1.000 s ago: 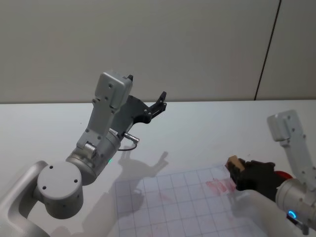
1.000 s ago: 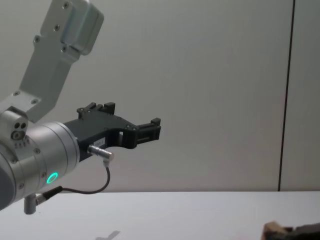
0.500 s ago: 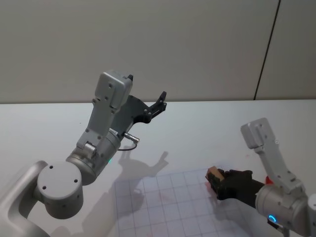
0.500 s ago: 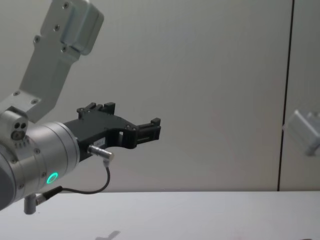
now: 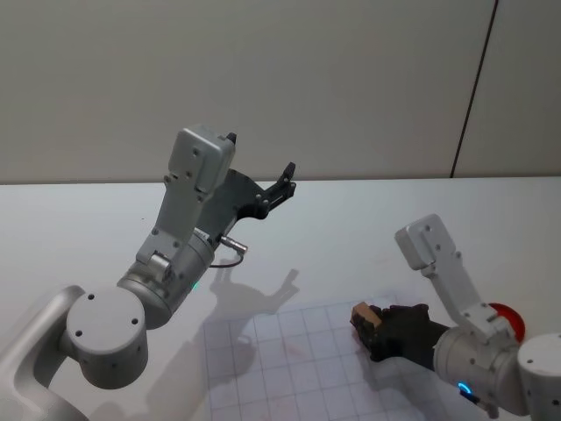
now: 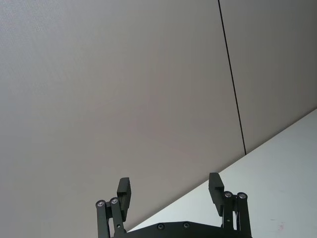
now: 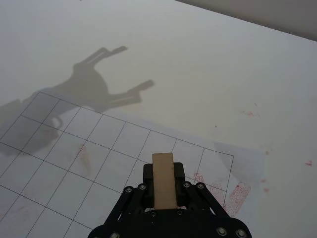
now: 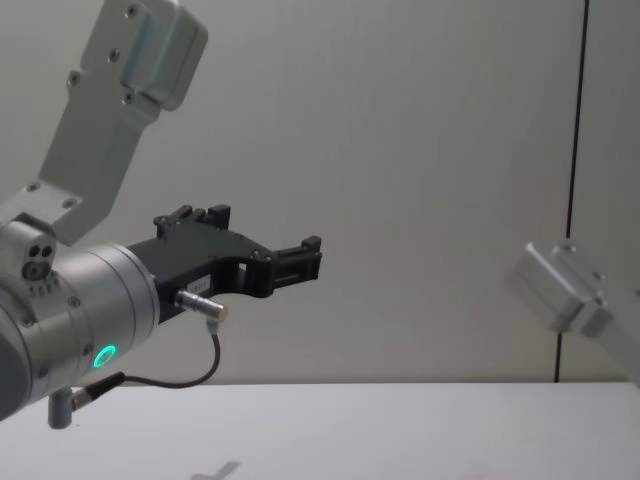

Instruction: Use the one hand to pick up the stamp and affix it onto the A4 paper.

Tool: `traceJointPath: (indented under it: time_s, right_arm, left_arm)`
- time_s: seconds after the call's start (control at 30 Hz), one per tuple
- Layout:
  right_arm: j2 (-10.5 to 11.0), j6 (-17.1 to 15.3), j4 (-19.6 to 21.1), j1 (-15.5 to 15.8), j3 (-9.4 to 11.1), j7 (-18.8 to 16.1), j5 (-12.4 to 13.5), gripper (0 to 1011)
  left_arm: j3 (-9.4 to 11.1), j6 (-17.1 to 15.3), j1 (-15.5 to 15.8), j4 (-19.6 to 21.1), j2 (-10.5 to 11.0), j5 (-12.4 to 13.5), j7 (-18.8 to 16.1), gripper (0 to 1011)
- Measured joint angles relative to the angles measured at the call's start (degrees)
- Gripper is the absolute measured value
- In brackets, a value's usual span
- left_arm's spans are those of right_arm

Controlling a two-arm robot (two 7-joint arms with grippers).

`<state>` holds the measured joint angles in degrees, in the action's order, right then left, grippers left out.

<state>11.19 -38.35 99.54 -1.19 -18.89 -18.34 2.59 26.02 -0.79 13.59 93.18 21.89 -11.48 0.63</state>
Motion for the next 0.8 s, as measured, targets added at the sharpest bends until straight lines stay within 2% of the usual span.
traceJointPath:
  time_s: [0.23,0.43,0.8]
  right_arm:
    - [-0.3,-0.1,-0.9,-0.9,-1.1,-1.4,-3.6,219]
    - [-0.4,-0.1,-1.8,-1.2,-1.7,-2.0,-5.2,218]
    - [-0.4,1.1,-2.9,-1.1,-1.8,-1.9,-5.7,219]
  left_arm:
    - [0.0,0.0,0.0,0.0,0.0,0.0,0.0,1001]
    - [0.0,0.0,0.0,0.0,0.0,0.0,0.0,1001]
    - [0.0,0.0,0.0,0.0,0.0,0.0,0.0,1001]
